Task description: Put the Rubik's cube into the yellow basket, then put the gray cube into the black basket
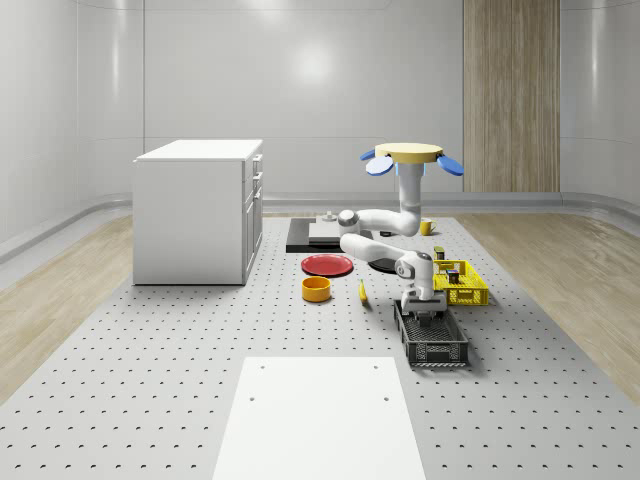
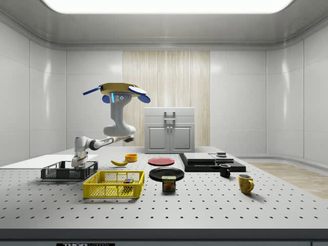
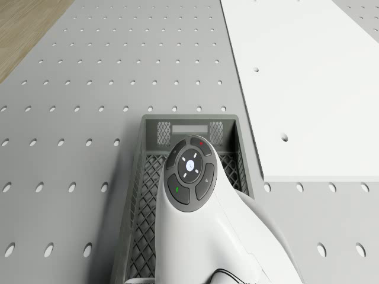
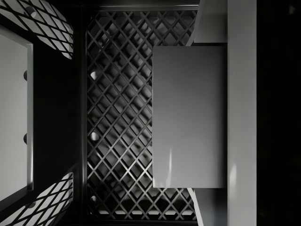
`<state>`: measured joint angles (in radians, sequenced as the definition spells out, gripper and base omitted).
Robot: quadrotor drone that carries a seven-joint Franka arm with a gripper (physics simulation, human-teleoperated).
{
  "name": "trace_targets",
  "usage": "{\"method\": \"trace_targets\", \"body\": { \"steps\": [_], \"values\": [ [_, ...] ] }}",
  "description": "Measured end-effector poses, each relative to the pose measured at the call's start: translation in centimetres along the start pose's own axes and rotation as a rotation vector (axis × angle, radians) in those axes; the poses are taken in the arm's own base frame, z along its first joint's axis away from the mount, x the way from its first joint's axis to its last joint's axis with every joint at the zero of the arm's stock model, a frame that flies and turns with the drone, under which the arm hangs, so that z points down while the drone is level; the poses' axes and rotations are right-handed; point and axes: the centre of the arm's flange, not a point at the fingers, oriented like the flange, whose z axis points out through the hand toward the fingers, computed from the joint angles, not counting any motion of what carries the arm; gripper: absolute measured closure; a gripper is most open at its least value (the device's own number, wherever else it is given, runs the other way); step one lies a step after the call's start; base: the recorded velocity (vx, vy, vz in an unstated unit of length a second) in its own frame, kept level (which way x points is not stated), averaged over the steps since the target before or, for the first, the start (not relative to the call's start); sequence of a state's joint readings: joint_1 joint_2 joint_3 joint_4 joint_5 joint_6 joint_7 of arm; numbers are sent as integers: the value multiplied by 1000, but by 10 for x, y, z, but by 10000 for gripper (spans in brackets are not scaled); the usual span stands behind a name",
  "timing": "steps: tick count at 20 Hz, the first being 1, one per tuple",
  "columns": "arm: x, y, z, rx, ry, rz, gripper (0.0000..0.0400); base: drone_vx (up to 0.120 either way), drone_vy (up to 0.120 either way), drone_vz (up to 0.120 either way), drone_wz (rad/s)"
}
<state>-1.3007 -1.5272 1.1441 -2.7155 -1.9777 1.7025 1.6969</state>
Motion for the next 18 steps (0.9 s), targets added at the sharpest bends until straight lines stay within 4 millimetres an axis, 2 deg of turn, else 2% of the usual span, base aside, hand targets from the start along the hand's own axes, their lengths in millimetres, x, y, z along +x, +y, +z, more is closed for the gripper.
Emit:
{"method": "trace_targets", "body": {
  "steps": [1,4,7,11,18],
  "values": [
    [0,0,2,0,0,0,150,0,0,0,0],
    [0,0,6,0,0,0,77,0,0,0,0],
    [0,0,1,0,0,0,36,0,0,0,0],
    [0,0,-13,0,0,0,13,0,0,0,0],
    [0,0,-30,0,0,0,3,0,0,0,0]
  ]
}}
